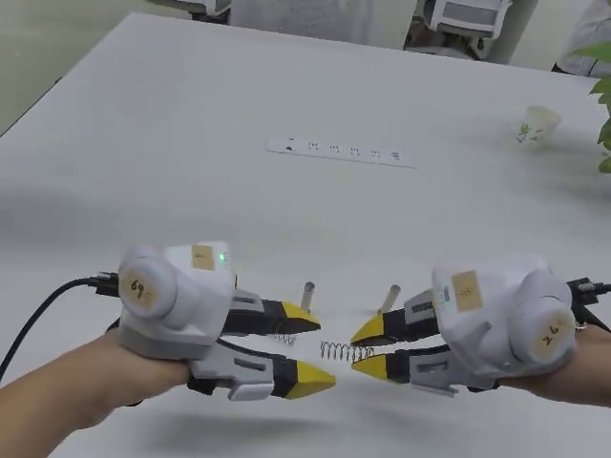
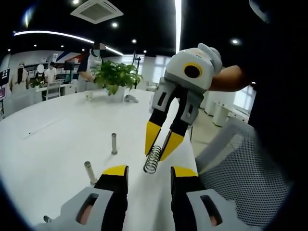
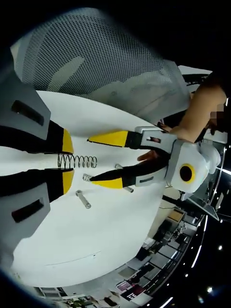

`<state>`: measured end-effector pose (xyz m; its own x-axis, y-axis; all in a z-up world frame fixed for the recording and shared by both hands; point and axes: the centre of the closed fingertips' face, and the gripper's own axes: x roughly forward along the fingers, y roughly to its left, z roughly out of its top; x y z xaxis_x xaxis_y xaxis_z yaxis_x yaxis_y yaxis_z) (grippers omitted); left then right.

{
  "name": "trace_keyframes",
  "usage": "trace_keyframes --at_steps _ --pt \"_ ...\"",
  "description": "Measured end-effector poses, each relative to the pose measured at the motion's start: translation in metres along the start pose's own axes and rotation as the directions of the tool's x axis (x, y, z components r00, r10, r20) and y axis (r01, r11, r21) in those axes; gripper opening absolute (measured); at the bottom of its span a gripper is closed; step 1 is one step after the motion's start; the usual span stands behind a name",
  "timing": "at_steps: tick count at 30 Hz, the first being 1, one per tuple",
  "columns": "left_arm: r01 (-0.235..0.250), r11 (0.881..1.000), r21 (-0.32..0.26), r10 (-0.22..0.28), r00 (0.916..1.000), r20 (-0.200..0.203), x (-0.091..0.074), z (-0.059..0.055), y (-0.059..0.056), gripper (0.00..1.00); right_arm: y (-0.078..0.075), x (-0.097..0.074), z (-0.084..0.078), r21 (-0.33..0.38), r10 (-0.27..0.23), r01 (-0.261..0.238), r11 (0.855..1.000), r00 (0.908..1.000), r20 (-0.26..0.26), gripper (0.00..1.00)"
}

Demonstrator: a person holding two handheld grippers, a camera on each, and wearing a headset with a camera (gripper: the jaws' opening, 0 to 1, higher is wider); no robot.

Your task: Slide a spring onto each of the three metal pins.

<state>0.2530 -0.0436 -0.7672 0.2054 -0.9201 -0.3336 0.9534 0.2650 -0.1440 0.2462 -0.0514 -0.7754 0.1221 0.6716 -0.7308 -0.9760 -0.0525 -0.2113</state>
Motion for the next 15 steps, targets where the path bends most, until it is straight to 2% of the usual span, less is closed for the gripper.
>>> trace_keyframes --at_steps 7,11,15 --pt "0.012 1.000 0.020 -0.013 0.9995 0.027 0.0046 0.0055 -0.0038 0.13 0.0023 -0.0020 0.0052 0.013 0.014 -0.014 1.000 0.9994 0.031 0.08" --pt "0.020 0.999 0.030 -0.021 0.9994 0.026 0.0063 0.0047 -0.0070 0.05 0.0028 -0.0030 0.0066 0.016 0.016 -0.017 1.000 0.9991 0.040 0.08" --pt "0.019 0.999 0.048 -0.021 0.9994 0.028 0.0065 0.0041 -0.0086 0.03 0.0038 -0.0035 0.0054 0.013 0.019 -0.020 1.000 0.9992 0.036 0.08"
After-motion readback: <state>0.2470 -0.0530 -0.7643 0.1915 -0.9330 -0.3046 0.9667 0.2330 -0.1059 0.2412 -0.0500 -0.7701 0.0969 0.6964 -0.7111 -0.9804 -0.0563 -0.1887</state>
